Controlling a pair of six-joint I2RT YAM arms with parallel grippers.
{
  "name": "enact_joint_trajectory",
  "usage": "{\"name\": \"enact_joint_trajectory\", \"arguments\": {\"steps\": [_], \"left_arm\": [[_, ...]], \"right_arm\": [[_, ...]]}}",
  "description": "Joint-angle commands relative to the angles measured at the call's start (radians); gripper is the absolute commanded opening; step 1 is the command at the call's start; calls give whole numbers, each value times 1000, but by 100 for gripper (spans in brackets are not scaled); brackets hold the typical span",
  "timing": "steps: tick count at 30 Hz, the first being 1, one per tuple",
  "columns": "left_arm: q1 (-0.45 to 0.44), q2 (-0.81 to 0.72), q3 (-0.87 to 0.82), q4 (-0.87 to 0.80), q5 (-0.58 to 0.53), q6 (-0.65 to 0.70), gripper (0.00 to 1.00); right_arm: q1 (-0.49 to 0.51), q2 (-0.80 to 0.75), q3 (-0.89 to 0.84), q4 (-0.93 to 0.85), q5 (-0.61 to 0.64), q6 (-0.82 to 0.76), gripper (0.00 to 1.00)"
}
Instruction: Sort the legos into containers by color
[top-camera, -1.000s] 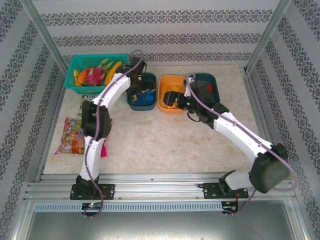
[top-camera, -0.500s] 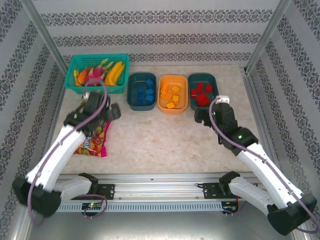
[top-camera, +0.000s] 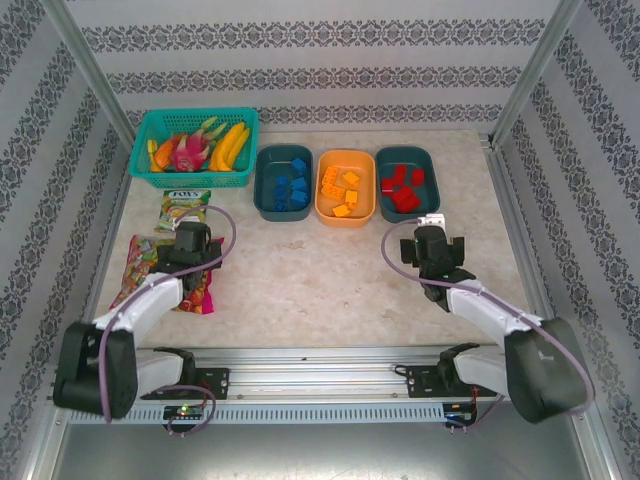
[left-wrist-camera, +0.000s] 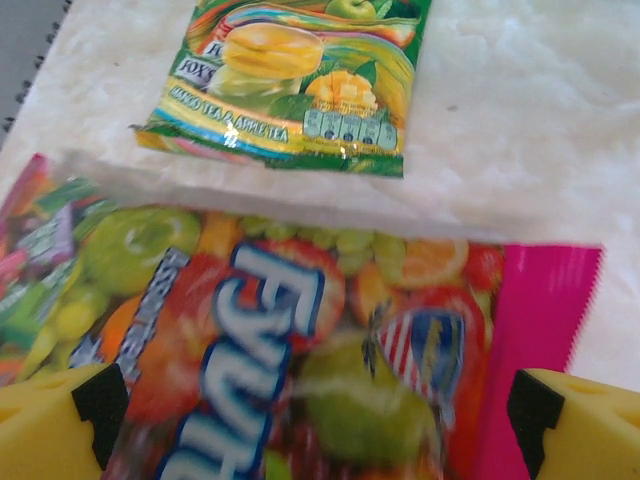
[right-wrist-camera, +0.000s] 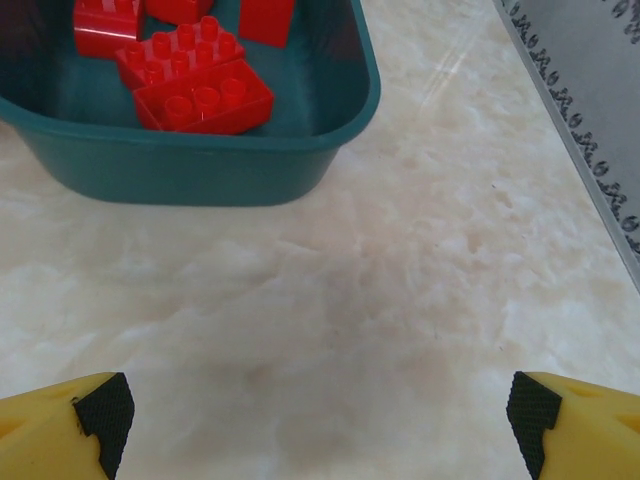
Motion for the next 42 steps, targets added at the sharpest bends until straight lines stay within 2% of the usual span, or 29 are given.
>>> {"name": "enact_joint_trajectory", "arguments": {"steps": [1, 7, 12, 16, 20, 21, 23, 42], "left_arm": [[38, 108, 13, 301, 97, 59, 100], [104, 285, 71, 475, 206, 57, 100], [125, 318, 71, 529, 289, 80, 100], [124, 264, -97, 789, 329, 94, 100], [124, 327, -187, 1010, 289, 82, 100], [118, 312, -169, 945, 288, 86, 100], [109, 322, -160, 947, 271, 93, 100], [99, 321, -145, 912, 259, 104, 100]], "right_arm": [[-32, 72, 19, 200, -62, -43, 98], [-96, 176, 59, 338, -171, -67, 98], [-150, 211, 55, 422, -267, -102, 98], [-214, 253, -38, 644, -352, -68, 98], [-247, 327, -92, 833, -361, -28, 98], [-247, 325, -92, 830, -358, -26, 98], [-247, 297, -74, 738, -354, -26, 98], [-242, 311, -59, 731, -348, -32, 98]]}}
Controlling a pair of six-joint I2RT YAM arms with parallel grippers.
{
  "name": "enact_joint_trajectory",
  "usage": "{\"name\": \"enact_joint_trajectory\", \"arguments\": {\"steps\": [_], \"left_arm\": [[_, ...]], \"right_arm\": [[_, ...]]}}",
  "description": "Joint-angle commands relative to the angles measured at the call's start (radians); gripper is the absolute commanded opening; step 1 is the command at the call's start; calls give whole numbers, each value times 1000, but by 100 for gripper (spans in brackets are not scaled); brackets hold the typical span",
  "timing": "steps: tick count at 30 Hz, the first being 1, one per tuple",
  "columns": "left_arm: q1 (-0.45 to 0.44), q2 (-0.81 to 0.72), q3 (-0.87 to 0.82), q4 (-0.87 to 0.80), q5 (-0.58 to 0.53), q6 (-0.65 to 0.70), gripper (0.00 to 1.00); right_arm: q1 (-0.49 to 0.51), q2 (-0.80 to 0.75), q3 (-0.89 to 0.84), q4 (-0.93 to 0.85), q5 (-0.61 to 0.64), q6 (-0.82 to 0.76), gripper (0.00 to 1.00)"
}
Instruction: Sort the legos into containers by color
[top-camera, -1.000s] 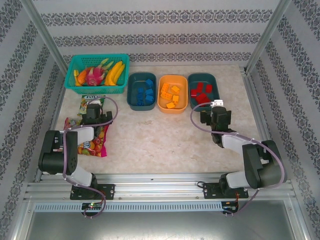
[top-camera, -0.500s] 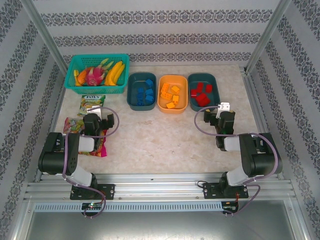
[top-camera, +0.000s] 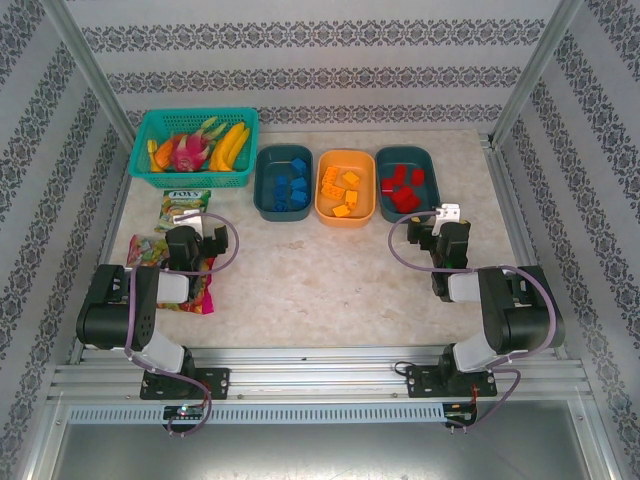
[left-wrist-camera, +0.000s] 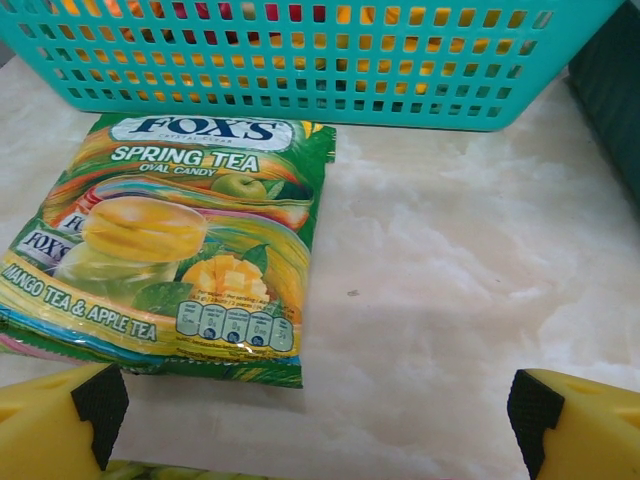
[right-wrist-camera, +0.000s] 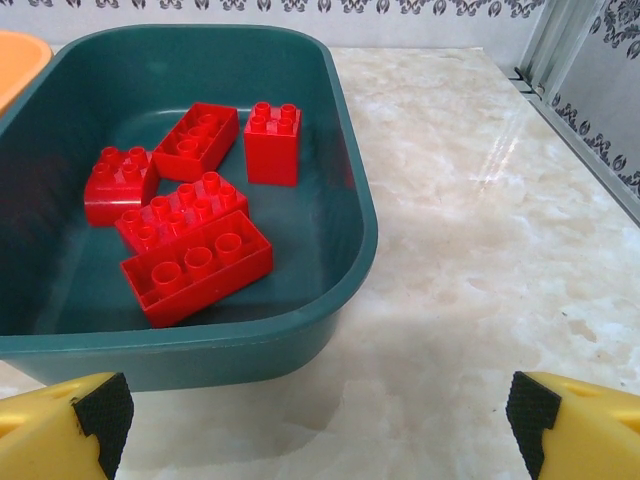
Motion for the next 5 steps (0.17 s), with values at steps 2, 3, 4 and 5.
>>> {"name": "enact_joint_trajectory", "arguments": {"steps": [2, 3, 4, 5], "left_arm": [[-12, 8, 21, 39, -11, 20, 100], [-13, 8, 22, 39, -13, 21, 100], [-14, 7, 22, 35, -16, 24, 100], [-15, 8, 23, 37, -16, 23, 100]], "right_arm": [[1, -7, 22, 19, -24, 17, 98], [1, -5, 21, 22, -24, 17, 98], [1, -8, 17, 29, -27, 14, 98], [1, -9, 12, 36, -48, 4, 98]]}}
